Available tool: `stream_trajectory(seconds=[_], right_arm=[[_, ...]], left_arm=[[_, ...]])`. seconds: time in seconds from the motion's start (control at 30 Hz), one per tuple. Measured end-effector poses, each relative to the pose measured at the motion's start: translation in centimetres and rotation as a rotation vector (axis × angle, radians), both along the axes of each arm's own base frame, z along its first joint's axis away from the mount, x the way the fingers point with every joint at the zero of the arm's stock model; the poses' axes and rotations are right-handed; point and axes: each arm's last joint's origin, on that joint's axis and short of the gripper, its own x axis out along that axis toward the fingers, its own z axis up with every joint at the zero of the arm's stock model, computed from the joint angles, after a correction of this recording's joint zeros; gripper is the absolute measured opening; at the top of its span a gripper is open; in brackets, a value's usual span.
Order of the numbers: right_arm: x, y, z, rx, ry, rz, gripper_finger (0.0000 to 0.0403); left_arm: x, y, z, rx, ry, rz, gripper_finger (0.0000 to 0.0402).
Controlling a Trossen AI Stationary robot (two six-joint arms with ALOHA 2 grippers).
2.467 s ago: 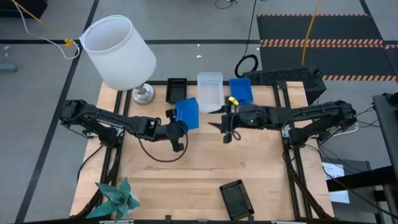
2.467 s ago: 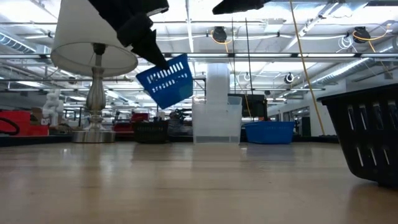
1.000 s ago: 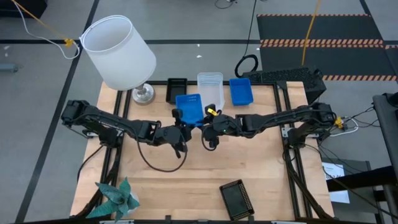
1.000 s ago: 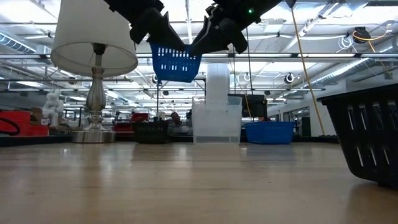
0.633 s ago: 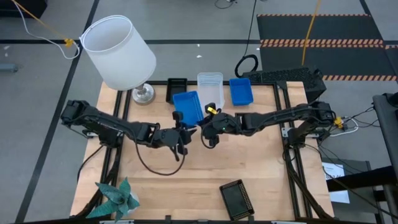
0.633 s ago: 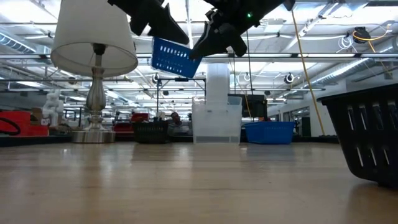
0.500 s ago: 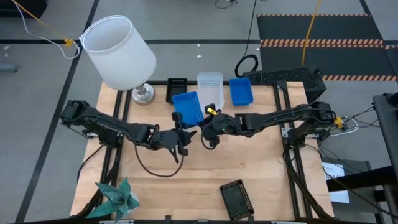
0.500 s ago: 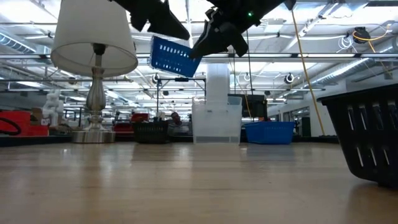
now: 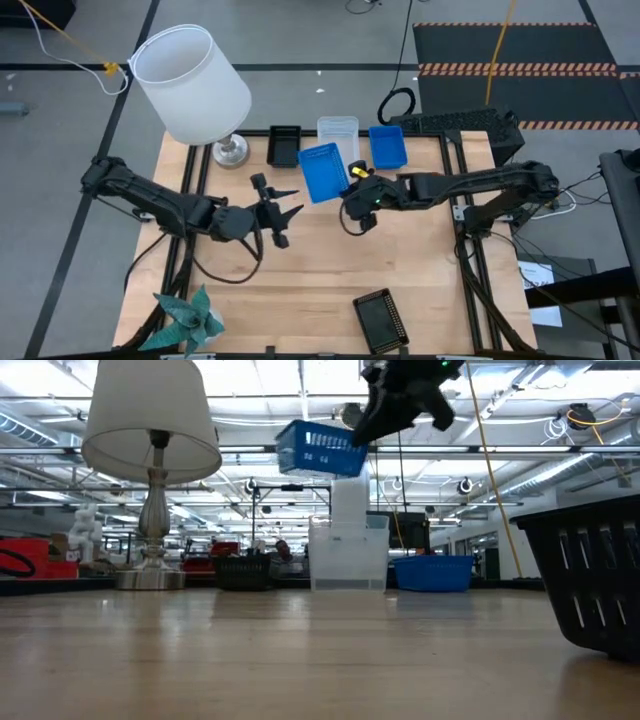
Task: Stack baskets by color
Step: Stack the bottom blue bin on the stacked blue bins
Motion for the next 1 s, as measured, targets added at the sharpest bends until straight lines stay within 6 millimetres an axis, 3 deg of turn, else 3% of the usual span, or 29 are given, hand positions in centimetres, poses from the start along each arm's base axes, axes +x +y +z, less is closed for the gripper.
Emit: stream_trajectory(seconds=[0.23,0.4,0.63,1.0], right_arm=[[-3.9,-1.5,2.8,0.064,-0.016,-0.104,0.0006],[-7.1,-2.7,3.3,0.075,-0.042,-0.163,0.0006],[-10.4,-4.6,2.1,0.03,-0.105,-0.189,0.0006],[-12.6,-8.4,-0.4,0.06,-0.11,-0.233,0.0006]], left_arm=[[-0.7,0.2,-0.5,-0.027,0.058,0.016,0.0177],[-0.6,0.3,-0.9,-0.03,0.081,0.017,0.0177],[-0.6,0.3,-0.8,-0.04,0.076,0.014,0.0177],[-0.4,0.7,-0.9,-0.074,0.074,0.002,0.0177]])
